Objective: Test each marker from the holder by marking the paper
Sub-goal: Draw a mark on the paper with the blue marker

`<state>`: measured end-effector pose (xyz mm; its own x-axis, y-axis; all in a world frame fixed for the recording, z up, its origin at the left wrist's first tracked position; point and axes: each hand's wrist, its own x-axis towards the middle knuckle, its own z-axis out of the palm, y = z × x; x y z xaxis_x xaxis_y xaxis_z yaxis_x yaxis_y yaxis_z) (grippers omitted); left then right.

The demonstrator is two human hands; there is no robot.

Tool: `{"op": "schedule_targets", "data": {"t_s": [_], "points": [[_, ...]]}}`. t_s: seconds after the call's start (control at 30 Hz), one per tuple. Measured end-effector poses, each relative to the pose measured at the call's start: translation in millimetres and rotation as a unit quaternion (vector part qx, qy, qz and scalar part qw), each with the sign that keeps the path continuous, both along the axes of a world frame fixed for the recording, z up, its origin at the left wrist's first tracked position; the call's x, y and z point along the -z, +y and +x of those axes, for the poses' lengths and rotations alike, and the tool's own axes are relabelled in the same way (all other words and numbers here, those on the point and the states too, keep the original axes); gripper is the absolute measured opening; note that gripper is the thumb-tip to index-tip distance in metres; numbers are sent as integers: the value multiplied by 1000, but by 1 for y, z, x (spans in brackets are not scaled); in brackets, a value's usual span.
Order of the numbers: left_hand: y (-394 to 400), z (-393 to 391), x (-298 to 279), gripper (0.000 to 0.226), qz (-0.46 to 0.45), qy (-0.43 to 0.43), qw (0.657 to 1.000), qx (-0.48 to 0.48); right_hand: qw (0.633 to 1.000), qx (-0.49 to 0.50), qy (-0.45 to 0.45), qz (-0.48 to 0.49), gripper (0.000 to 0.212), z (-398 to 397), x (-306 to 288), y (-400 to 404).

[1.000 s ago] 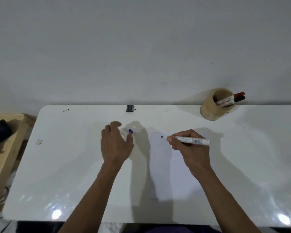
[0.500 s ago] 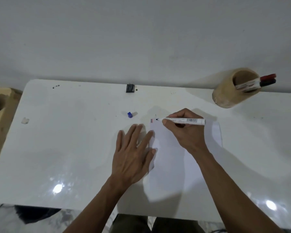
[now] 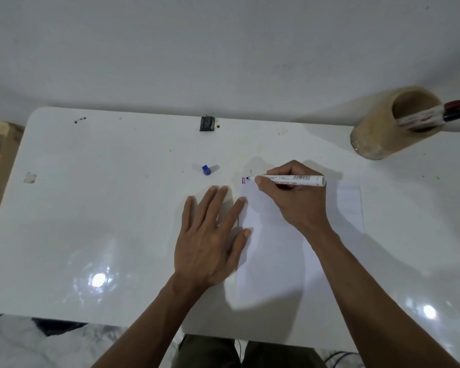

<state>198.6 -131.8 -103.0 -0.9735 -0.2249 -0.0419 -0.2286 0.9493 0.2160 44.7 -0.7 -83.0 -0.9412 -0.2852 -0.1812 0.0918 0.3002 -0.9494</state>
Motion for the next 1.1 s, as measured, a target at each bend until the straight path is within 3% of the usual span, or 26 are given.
{"op": "schedule_targets", "data": {"t_s": [0.93,1.1], "points": [[1,1,5,60,-5,35,999,-5,998,-26,23,47,20,0,1,1],[1,1,5,60,2,36,999,-4,1000,-20,-12,-10,20,-3,-5,3]]}}
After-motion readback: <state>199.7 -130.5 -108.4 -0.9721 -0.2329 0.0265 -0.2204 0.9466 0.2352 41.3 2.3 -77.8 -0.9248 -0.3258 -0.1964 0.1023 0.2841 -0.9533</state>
